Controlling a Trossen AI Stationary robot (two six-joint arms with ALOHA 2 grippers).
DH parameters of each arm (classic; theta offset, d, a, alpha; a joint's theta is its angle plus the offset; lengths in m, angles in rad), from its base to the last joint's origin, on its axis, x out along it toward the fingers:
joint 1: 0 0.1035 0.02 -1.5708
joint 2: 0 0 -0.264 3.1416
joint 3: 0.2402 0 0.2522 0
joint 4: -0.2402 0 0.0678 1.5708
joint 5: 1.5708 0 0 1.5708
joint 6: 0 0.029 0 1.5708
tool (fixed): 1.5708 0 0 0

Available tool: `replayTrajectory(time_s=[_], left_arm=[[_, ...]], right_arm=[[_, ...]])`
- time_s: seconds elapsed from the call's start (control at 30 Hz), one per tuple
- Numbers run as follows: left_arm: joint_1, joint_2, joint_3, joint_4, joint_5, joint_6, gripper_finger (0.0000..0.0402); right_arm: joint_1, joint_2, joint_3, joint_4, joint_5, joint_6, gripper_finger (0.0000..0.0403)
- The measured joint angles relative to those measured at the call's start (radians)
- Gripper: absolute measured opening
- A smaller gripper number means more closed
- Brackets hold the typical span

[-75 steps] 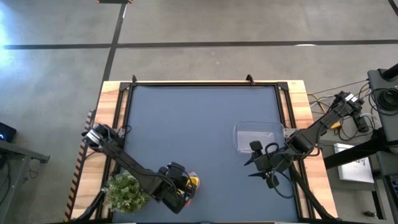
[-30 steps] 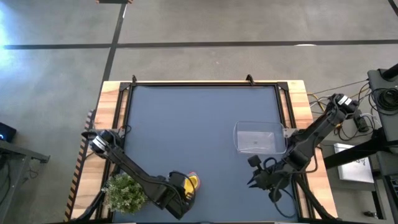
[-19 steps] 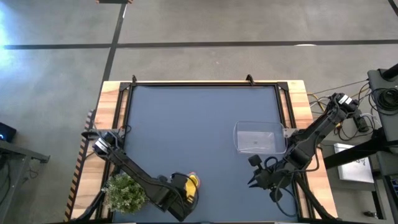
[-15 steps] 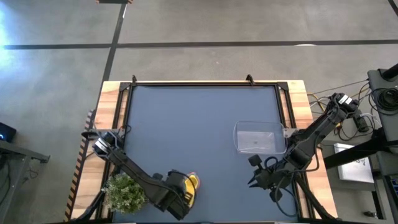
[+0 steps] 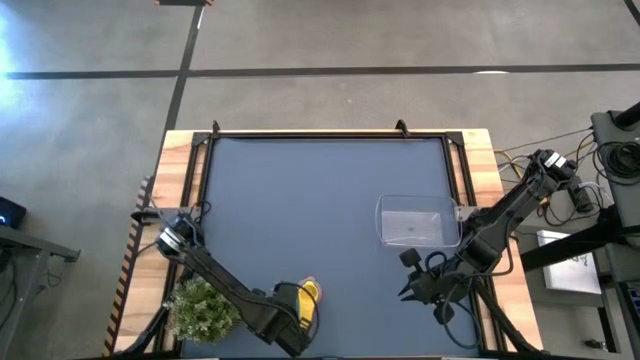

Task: Nest measuring cups in basket
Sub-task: Put the stacked measuring cups into the transparent bin

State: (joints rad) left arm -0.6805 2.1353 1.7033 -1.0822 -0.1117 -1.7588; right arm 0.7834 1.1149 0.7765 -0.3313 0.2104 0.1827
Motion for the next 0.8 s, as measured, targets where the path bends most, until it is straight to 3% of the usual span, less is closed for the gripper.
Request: replayTrajectory(time_s=[0.17, 0.8], left_arm=[[0.01, 0.025, 0.0, 0.051, 0.025, 0.032, 0.0037], [0.114, 0.025, 0.002, 0.215, -0.063, 0.249, 0.0037]], right_arm=[[0.0, 0.0, 0.0, 0.0, 0.0, 0.0, 0.0043], [0.0, 0.0, 0.0, 0.0, 0.0, 0.0, 0.0043]])
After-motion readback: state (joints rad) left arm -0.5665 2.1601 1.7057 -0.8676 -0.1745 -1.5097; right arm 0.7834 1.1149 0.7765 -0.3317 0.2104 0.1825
